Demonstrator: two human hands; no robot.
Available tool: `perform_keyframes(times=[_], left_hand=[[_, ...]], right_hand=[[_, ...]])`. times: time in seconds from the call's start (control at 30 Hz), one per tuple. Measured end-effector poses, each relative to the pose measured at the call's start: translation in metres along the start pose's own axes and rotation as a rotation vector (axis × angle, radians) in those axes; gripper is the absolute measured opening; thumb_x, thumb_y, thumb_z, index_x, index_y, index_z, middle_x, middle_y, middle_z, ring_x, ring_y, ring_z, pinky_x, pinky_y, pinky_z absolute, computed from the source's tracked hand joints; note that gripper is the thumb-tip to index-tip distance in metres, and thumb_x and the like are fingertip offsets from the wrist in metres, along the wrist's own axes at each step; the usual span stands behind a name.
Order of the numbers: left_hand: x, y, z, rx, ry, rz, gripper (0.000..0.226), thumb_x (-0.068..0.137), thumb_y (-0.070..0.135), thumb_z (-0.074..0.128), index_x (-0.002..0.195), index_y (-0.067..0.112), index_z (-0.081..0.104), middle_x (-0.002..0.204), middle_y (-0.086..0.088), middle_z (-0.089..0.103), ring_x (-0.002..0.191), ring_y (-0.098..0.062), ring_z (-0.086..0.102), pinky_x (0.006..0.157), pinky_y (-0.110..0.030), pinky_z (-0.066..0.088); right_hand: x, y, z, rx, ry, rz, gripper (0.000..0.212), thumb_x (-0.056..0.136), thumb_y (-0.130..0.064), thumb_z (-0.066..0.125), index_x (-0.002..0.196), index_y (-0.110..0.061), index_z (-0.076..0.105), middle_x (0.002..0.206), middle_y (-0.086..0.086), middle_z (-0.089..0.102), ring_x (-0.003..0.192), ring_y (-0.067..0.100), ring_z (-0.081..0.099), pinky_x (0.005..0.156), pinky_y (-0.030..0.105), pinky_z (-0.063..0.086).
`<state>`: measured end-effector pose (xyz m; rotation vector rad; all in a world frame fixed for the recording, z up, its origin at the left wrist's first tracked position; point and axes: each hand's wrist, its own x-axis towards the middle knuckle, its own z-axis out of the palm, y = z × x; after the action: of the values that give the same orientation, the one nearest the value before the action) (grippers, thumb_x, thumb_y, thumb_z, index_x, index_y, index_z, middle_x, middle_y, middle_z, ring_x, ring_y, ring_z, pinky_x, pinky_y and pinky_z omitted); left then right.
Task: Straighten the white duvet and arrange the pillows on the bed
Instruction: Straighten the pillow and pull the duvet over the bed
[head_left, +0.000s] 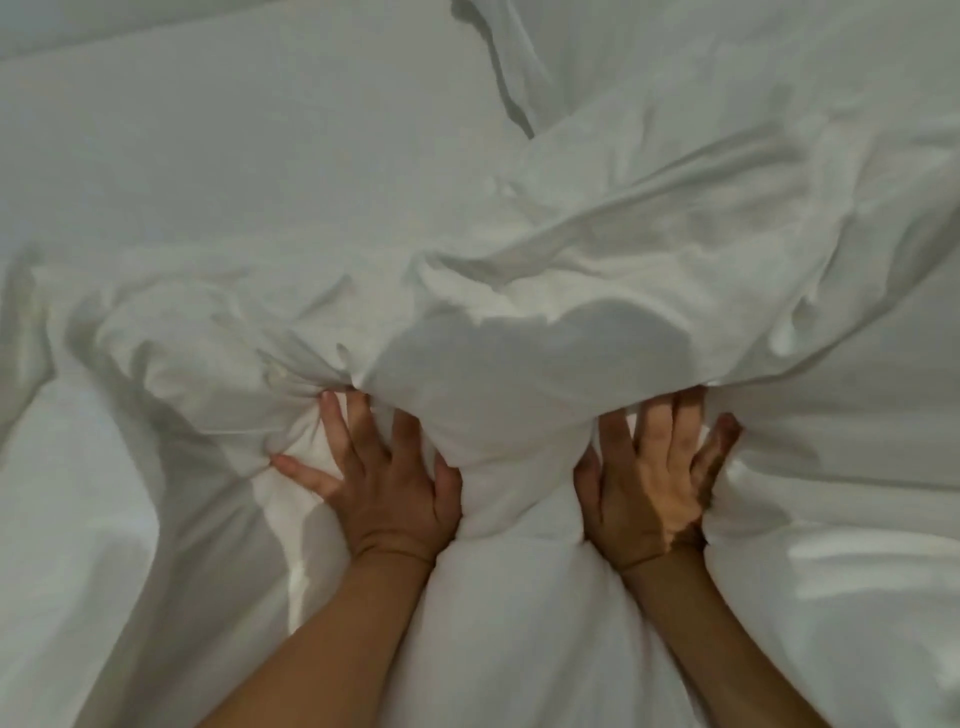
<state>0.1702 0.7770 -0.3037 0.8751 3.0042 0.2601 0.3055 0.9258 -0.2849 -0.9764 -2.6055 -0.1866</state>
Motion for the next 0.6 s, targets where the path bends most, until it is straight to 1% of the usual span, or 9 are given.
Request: perform_keyframes(times=[0.1, 0.2, 0.33, 0.4, 0.47, 0.5, 0.53, 0.57, 0.6], left_hand=[[0.0, -0.001, 0.0, 0.006, -0.001, 0.011, 0.055, 0.083, 0.047, 0.028, 0.128, 0.019, 0.044, 0.153, -0.018, 0.019, 0.146, -0.038, 0.006, 0.098, -0.079, -0.009], [-0.002, 0.001, -0.003, 0.002, 0.017, 0.013, 0.058, 0.083, 0.047, 0.032, 0.133, 0.021, 0.044, 0.155, -0.017, 0.02, 0.147, -0.036, 0.007, 0.1, -0.079, -0.007], [0.0, 0.003, -0.012, 0.022, -0.014, 0.009, 0.067, 0.086, 0.053, 0.028, 0.15, 0.031, 0.022, 0.161, -0.011, 0.01, 0.149, -0.032, 0.002, 0.101, -0.078, -0.008], [-0.005, 0.004, -0.021, 0.021, -0.021, -0.009, 0.069, 0.088, 0.057, 0.024, 0.152, 0.035, 0.017, 0.162, -0.007, 0.006, 0.149, -0.03, -0.001, 0.102, -0.076, -0.012], [-0.013, 0.001, -0.037, 0.016, -0.022, 0.009, 0.068, 0.089, 0.06, 0.021, 0.153, 0.039, 0.011, 0.163, -0.004, -0.001, 0.149, -0.026, -0.008, 0.102, -0.069, -0.021], [-0.02, -0.002, -0.046, -0.013, -0.059, 0.039, 0.067, 0.09, 0.06, 0.022, 0.152, 0.04, 0.008, 0.163, -0.001, -0.005, 0.148, -0.023, -0.011, 0.103, -0.064, -0.024], [-0.033, -0.006, -0.058, -0.063, -0.13, 0.079, 0.066, 0.092, 0.059, 0.025, 0.153, 0.039, 0.008, 0.162, 0.001, -0.006, 0.148, -0.022, -0.011, 0.107, -0.058, -0.023], [-0.053, -0.011, -0.073, -0.103, -0.193, 0.127, 0.063, 0.094, 0.055, 0.029, 0.152, 0.037, 0.013, 0.163, 0.001, -0.004, 0.148, -0.022, -0.007, 0.113, -0.052, -0.016], [-0.078, -0.02, -0.088, -0.123, -0.219, 0.176, 0.059, 0.095, 0.052, 0.031, 0.15, 0.034, 0.022, 0.163, 0.0, 0.001, 0.148, -0.022, 0.0, 0.118, -0.046, -0.006]], right_hand=[[0.0, 0.001, -0.003, -0.017, -0.042, 0.009, 0.043, 0.089, -0.034, 0.036, 0.126, -0.014, 0.044, 0.142, 0.02, 0.03, 0.14, 0.035, 0.009, 0.117, 0.049, -0.011], [0.0, 0.001, -0.003, -0.02, -0.04, -0.006, 0.047, 0.09, -0.034, 0.037, 0.132, -0.014, 0.042, 0.148, 0.022, 0.026, 0.143, 0.036, 0.007, 0.117, 0.052, -0.01], [0.001, 0.003, -0.008, -0.019, 0.001, -0.031, 0.055, 0.094, -0.034, 0.032, 0.144, -0.013, 0.038, 0.153, 0.025, 0.026, 0.144, 0.04, 0.015, 0.116, 0.055, -0.006], [0.003, 0.003, -0.015, -0.032, -0.009, -0.032, 0.058, 0.095, -0.035, 0.031, 0.148, -0.014, 0.034, 0.155, 0.023, 0.022, 0.144, 0.04, 0.015, 0.117, 0.053, -0.008], [0.001, 0.005, -0.027, -0.051, -0.035, -0.037, 0.059, 0.094, -0.036, 0.031, 0.149, -0.014, 0.033, 0.156, 0.021, 0.021, 0.145, 0.041, 0.016, 0.118, 0.051, -0.008], [-0.004, 0.007, -0.033, -0.052, -0.064, -0.053, 0.06, 0.094, -0.036, 0.032, 0.148, -0.013, 0.036, 0.155, 0.022, 0.024, 0.144, 0.042, 0.019, 0.118, 0.05, -0.008], [-0.009, 0.01, -0.038, -0.062, -0.093, -0.072, 0.059, 0.093, -0.036, 0.033, 0.146, -0.011, 0.04, 0.153, 0.023, 0.028, 0.142, 0.043, 0.023, 0.118, 0.049, -0.007], [-0.015, 0.012, -0.044, -0.067, -0.131, -0.086, 0.058, 0.092, -0.036, 0.033, 0.143, -0.01, 0.045, 0.15, 0.024, 0.034, 0.139, 0.044, 0.029, 0.119, 0.048, -0.006], [-0.021, 0.013, -0.052, -0.049, -0.172, -0.086, 0.057, 0.092, -0.035, 0.032, 0.138, -0.009, 0.051, 0.146, 0.025, 0.04, 0.135, 0.045, 0.035, 0.119, 0.049, -0.002]])
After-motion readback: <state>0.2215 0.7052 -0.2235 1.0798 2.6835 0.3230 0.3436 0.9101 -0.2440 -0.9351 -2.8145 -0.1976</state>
